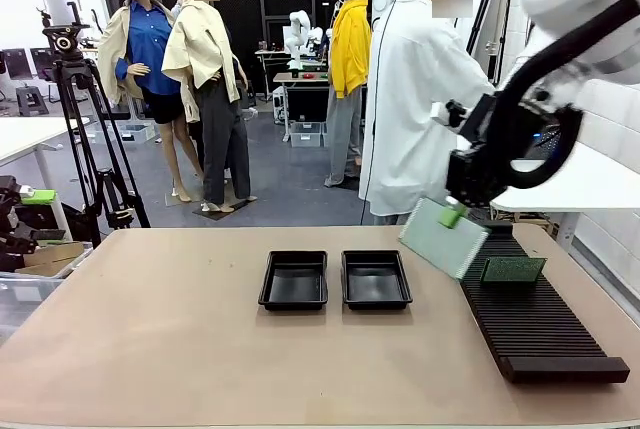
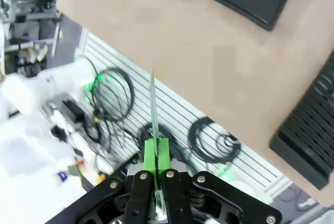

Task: Inspect and transfer BCBs to ESD trays.
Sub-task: Pick up the Blank PCB from the PCB Rack and place it in the left ESD tray.

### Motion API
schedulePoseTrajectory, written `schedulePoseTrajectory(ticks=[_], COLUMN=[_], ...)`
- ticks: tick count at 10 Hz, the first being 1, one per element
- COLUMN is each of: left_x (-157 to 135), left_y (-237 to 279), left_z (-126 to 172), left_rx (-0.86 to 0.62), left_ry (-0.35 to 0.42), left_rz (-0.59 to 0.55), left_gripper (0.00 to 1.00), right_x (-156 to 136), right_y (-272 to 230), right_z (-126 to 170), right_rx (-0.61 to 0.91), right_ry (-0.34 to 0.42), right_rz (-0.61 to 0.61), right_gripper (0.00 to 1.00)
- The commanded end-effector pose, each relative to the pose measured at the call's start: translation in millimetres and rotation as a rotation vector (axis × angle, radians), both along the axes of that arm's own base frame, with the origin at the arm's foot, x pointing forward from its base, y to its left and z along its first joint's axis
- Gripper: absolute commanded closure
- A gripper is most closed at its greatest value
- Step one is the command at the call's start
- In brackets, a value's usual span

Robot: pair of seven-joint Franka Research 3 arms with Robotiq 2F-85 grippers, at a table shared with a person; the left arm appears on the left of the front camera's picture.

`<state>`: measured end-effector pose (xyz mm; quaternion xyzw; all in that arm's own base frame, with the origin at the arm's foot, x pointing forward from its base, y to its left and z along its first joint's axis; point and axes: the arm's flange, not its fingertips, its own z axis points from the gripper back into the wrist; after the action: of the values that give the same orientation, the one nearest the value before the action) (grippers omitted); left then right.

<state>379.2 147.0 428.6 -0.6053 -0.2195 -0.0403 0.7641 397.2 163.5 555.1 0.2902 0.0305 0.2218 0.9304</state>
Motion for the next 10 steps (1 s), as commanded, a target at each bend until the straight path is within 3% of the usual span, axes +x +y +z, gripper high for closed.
schedulePoseTrajectory(ticks=[1, 5, 10], left_x=[-1.4, -1.4, -1.4], left_y=[0.6, 0.6, 0.6], left_z=[1.8, 1.8, 1.8], left_rx=[-0.007, -0.007, -0.007], left_ry=[0.008, 0.008, 0.008], left_rz=[0.009, 0.009, 0.009], left_gripper=[0.02, 0.02, 0.02], right_x=[18.4, 59.7, 104.1], right_y=[44.4, 104.2, 152.2], right_z=[-7.2, -31.2, -66.2], right_rx=[0.013, 0.03, 0.081], right_ry=[0.022, 0.046, 0.061], right_rz=[-0.118, -0.321, -0.462], right_gripper=[1.0, 1.0, 1.0])
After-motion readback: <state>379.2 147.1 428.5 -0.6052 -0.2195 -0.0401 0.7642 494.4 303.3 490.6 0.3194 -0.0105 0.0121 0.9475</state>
